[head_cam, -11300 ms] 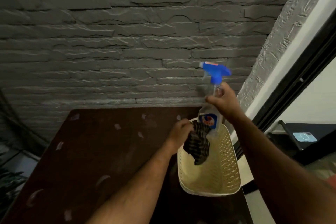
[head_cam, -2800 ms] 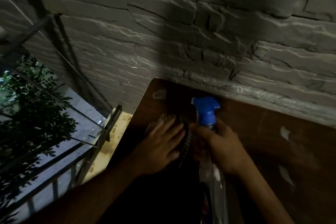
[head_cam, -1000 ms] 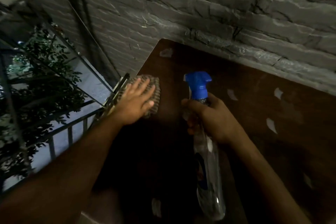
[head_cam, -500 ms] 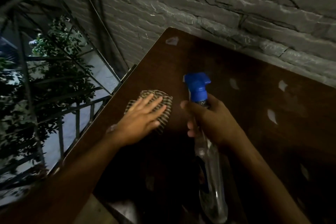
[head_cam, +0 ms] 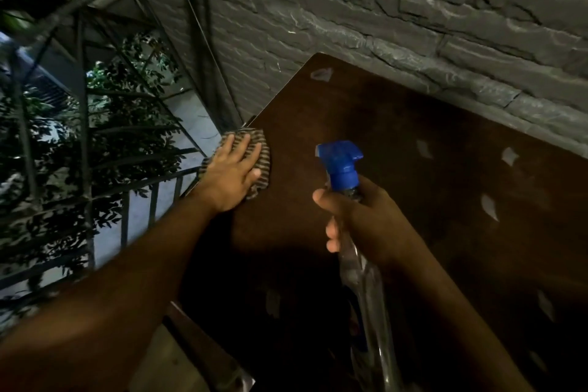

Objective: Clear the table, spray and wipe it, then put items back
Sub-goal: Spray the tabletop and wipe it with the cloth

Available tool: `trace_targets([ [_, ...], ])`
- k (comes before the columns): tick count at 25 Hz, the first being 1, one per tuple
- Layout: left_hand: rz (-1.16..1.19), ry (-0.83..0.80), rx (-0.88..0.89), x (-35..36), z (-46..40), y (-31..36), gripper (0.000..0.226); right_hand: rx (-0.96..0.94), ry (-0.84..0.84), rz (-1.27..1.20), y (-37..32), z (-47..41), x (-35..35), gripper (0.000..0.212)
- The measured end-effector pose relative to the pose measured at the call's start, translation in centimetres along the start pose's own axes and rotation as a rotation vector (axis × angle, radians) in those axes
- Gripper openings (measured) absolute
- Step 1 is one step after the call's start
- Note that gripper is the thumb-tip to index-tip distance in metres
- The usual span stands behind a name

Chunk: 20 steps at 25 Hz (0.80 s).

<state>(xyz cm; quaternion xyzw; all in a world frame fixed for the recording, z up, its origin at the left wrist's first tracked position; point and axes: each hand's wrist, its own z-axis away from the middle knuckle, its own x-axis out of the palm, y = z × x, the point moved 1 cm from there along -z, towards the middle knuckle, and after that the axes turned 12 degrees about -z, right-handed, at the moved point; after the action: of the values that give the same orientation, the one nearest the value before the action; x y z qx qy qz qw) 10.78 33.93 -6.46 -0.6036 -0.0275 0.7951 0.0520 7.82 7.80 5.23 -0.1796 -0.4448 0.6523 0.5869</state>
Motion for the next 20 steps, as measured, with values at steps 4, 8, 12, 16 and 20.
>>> trace_targets([
  [4,0.018,0.038,0.308,2.8,4.9,3.1,0.055,0.014,-0.003,-0.005,0.3,0.5,1.1,0.021],
  [8,0.026,-0.028,0.02,0.2,1.5,0.8,0.056,-0.019,-0.01,0.01,0.5,1.3,2.2,0.018],
  [12,0.044,0.006,0.273,2.7,6.6,2.0,0.055,0.023,-0.029,-0.024,1.3,1.5,3.1,0.018],
  [16,0.083,0.012,0.002,0.2,0.2,-1.3,0.054,-0.008,-0.009,0.04,2.8,1.4,4.5,0.021],
  [20,0.072,0.07,0.306,3.6,5.5,0.0,0.05,0.029,0.012,0.016,4.4,0.8,5.3,0.012],
])
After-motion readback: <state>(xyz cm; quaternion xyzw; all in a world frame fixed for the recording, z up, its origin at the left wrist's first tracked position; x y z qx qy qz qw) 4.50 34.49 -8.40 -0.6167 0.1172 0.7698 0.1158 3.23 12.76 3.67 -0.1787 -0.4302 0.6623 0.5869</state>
